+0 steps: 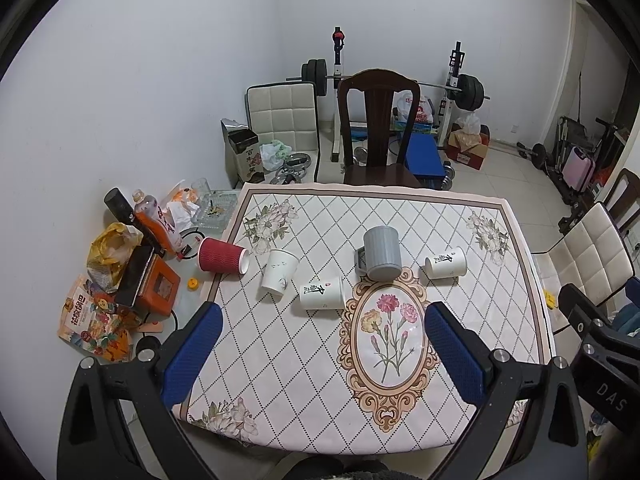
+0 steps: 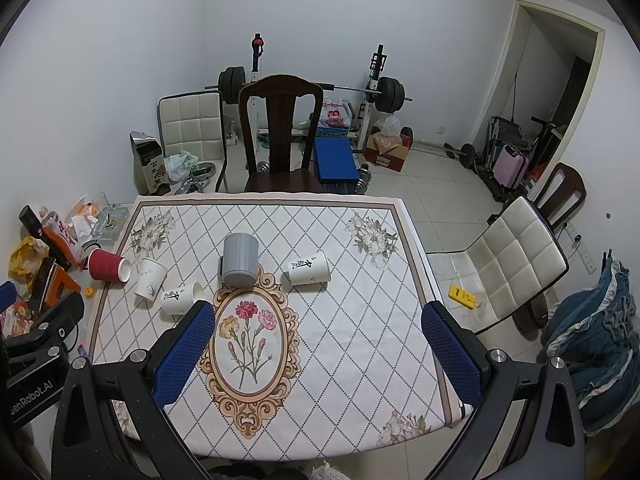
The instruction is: Flip cup upright
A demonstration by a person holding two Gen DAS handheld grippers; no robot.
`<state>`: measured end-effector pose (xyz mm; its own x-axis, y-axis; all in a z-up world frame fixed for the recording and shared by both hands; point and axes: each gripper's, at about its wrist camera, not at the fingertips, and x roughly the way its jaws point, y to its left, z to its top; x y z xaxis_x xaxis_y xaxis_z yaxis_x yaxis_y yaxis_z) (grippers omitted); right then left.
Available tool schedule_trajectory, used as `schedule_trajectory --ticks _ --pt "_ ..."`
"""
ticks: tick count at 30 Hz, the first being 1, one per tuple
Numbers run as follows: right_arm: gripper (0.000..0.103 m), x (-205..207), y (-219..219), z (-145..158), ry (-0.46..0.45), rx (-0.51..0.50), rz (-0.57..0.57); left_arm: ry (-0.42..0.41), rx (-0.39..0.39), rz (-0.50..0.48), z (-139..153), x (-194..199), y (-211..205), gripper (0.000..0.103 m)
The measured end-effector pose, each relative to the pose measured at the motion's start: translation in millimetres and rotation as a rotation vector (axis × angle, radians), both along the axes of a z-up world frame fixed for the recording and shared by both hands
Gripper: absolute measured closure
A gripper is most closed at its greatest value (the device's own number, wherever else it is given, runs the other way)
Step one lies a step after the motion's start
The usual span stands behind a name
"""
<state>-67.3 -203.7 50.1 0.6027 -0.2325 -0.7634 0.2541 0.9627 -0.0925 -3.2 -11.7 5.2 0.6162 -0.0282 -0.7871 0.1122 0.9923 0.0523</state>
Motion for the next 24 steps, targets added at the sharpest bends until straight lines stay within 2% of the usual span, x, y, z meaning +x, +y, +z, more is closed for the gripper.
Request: schedule_trajectory --ticks 24 --pt "0.000 -2.4 1.6 -0.5 0.008 0.009 0.006 0.003 0.003 0.008 -0.4 -0.8 -2.2 0.000"
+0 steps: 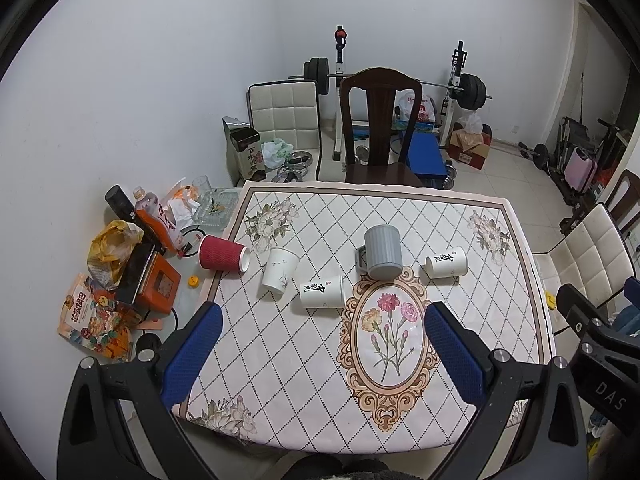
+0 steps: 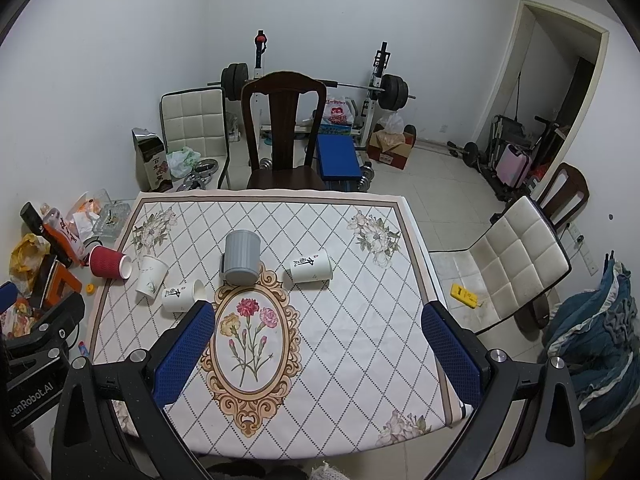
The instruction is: Flip cup upright
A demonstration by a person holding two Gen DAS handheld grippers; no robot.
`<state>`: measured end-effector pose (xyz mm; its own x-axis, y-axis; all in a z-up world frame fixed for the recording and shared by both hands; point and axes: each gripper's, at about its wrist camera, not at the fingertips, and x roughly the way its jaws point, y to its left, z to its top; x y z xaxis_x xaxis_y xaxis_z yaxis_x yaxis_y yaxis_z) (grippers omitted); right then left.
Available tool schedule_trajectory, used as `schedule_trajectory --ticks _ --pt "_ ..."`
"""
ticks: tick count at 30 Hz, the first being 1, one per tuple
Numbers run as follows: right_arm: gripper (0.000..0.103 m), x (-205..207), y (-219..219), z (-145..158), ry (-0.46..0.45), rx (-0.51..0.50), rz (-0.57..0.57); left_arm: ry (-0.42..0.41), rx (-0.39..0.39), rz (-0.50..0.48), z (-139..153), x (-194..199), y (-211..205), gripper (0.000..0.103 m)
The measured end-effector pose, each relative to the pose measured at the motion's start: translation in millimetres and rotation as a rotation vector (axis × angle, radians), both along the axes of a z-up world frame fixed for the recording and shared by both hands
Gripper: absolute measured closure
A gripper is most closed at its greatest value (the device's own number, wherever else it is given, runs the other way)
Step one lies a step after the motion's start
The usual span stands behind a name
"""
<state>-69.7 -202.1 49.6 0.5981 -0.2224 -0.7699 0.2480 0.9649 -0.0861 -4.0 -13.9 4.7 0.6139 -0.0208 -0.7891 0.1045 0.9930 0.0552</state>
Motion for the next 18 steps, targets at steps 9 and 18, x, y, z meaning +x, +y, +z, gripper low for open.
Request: schedule_trajectory --ticks 9,18 --pt "0.000 32.9 -31.0 -57.1 0.116 0.062 -0.014 0.081 0.037 0.074 -43.9 26.7 -15.8 0.000" --pt "0.000 97.4 -74.5 -169.1 0.308 0.102 -0.094 0.298 0.053 0.052 -133.4 92.8 -41.9 0.000"
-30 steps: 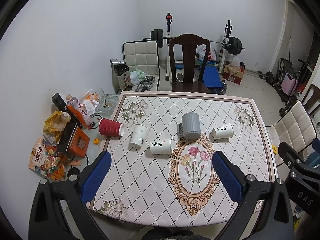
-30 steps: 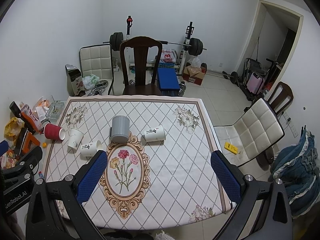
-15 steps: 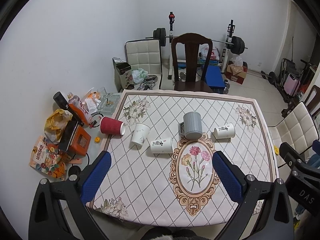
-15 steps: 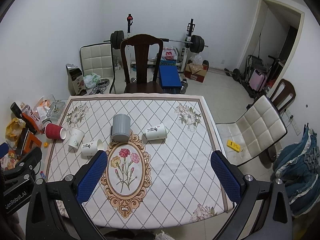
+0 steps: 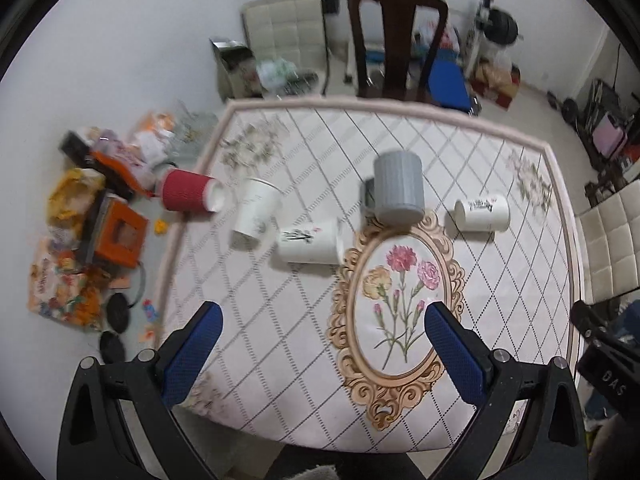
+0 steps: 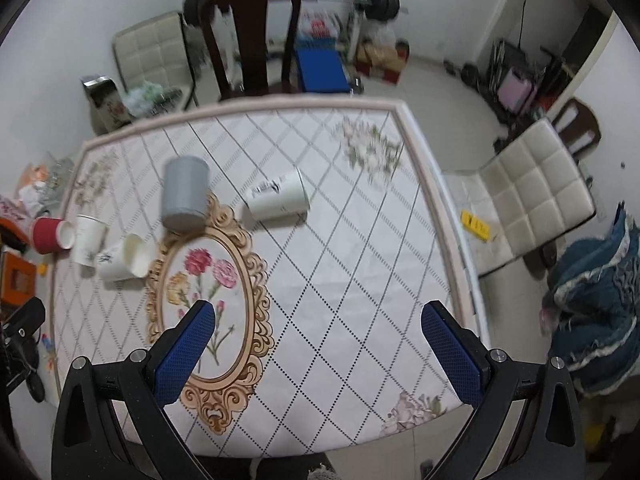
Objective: Flip cup upright
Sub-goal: 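Reach the left tool to the grey mug and close on it, then lift the grey mug with the left tool and carry it toward the right tool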
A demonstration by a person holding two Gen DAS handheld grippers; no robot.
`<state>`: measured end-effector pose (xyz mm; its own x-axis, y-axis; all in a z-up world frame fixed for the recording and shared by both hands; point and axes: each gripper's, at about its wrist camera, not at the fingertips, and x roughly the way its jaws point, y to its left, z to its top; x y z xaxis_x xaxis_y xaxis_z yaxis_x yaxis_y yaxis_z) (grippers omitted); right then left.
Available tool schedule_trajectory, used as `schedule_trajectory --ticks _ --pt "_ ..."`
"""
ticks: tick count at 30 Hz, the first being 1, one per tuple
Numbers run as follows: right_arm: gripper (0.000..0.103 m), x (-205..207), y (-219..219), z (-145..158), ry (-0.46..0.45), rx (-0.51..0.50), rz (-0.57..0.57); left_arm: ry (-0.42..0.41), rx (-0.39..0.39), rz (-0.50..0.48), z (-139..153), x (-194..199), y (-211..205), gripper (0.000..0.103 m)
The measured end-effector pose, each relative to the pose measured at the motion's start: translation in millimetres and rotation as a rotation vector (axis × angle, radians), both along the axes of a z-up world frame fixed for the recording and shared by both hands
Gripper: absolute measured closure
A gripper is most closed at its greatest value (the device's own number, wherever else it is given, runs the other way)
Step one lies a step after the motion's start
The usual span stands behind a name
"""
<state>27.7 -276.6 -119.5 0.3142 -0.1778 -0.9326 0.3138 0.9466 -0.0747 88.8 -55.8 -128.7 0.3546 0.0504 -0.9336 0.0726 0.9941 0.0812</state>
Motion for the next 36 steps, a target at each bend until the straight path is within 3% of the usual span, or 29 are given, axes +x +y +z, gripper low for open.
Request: schedule_trajectory --ticks 8,15,23,27,36 --pt "0.004 66.7 -19.4 -87.7 0.122 0.036 -0.087 0.170 -0.046 -0.090 -74.5 96.7 -37.4 0.001" --pt "0.009 113.4 -33.1 -141.8 0.207 0.038 -0.157 0.265 -0.123 -0.139 -119.2 164.4 -63.9 0.017" --pt "0.009 137.6 -47.6 -170.0 0.246 0.038 -0.201 0.344 -0.144 -0.155 -160.6 206.7 -81.5 0.018" --pt "0.009 143.3 -50.4 -180.2 0.261 0.037 -0.209 0.372 -0.138 -0.154 -175.9 213.0 -81.8 0.018" --pt "0.010 148.0 -51.5 -190.6 0.281 0.035 -0.215 0.420 -0.223 -0.149 -196.7 217.3 -83.0 0.020"
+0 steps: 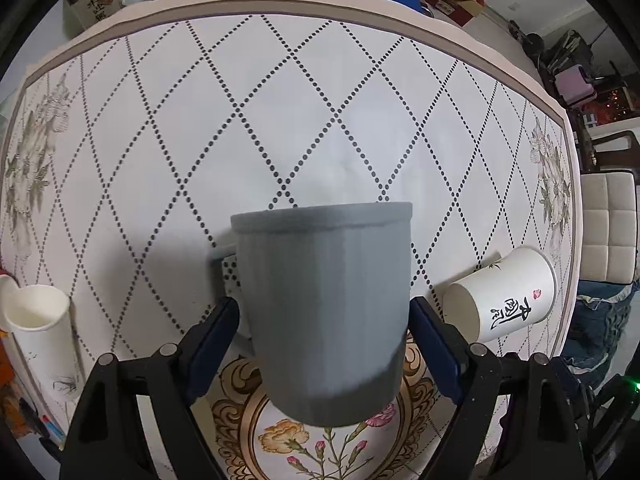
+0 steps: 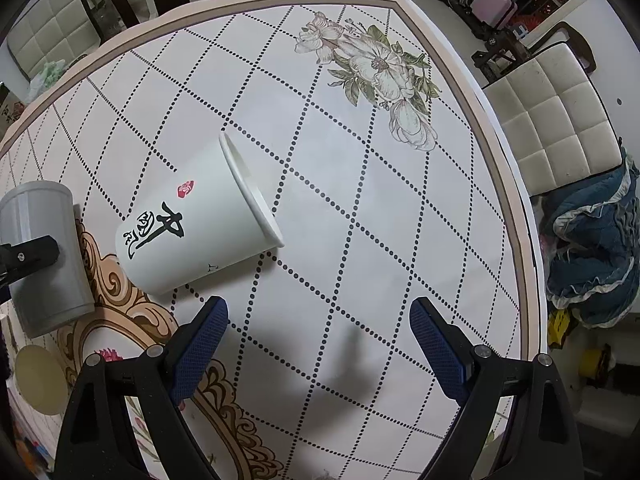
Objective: Flip cup upright
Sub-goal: 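Lift the grey mug with the left tool and carry it toward the right tool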
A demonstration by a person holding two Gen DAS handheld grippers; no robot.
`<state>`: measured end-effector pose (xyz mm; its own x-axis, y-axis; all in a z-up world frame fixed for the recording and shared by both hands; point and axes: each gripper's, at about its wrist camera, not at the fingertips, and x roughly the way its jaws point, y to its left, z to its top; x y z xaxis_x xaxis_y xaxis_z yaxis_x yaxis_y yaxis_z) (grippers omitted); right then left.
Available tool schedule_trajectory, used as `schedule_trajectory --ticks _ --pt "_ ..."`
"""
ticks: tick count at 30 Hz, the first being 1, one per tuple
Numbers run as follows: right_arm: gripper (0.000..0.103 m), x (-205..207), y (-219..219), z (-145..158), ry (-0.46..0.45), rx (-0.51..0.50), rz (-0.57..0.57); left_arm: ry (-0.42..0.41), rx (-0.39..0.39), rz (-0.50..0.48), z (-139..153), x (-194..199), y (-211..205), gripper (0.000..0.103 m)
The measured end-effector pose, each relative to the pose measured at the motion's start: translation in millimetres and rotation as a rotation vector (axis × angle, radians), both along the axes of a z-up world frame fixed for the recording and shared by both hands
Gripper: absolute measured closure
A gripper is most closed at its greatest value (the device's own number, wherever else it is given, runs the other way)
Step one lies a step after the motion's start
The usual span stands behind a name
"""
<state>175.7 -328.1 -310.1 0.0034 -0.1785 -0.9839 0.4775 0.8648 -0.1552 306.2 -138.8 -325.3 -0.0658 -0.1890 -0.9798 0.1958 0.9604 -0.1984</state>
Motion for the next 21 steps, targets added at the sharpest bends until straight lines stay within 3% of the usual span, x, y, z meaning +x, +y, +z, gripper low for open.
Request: schedule_trajectory --ticks 3,10,21 --pt "0.009 0.6 0.4 0.2 0.000 -0.004 -0.002 -0.009 -0.019 -0.001 -2.9 1.1 -0.5 0.023" --pt "0.009 -3.6 0.8 4.1 0.007 -0.013 -0.015 -0.063 0.021 -0.043 2.1 -6.1 0.0 0.023" --pt "0.009 -31.8 -12.1 21.8 -0.006 -0.008 -0.077 -0.148 0.020 -0.074 39.9 -31.0 1.5 0.023"
